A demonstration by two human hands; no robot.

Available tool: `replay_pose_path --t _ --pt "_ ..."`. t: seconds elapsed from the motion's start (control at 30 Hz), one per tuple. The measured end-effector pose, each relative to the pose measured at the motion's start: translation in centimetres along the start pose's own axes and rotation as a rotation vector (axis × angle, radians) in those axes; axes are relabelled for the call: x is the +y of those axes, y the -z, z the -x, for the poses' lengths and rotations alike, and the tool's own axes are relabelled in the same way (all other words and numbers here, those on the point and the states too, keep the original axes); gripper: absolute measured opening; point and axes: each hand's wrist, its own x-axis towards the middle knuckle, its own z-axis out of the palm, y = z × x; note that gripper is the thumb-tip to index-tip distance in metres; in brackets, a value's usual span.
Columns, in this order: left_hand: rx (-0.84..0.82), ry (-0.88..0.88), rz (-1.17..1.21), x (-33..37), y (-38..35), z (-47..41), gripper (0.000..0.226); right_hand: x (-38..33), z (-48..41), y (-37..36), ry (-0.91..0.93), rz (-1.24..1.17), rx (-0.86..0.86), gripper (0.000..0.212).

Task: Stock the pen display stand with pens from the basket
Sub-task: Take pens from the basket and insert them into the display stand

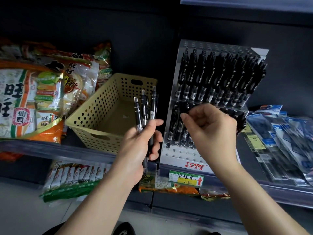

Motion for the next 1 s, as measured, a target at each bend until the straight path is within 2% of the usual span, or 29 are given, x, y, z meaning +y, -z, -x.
replay_pose_path --t 0.23,0.6,0.7,0.77,0.9,1.0 --pt "-0.018 -0.002 0.005 0.1 0.0 0.0 0.028 0.5 0.3 -0.6 -0.002 0.133 -0.048 0.015" --pt "-0.061 0.01 -0.008 0.4 -0.3 0.4 0.025 0.8 0.4 -0.5 -0.019 0.203 -0.154 0.022" --pt "-0.068 -0.004 -0.05 0.2 -0.5 0.5 0.016 0.5 0.2 0.0 -0.067 0.196 -0.192 0.028" --pt "-0.102 -0.012 -0.066 0.2 -0.7 0.6 0.016 -0.1 -0.1 0.4 -0.115 0.068 -0.214 0.025" --pt "-0.208 -0.01 -0.041 0.5 -1.4 1.3 0.015 -1.6 -0.6 1.3 -0.333 -0.442 -0.273 0.01" --pt "-0.217 -0.062 -0.08 0.3 -1.6 1.3 0.019 -2.1 -0.8 1.8 -0.381 -0.598 -0.272 0.011"
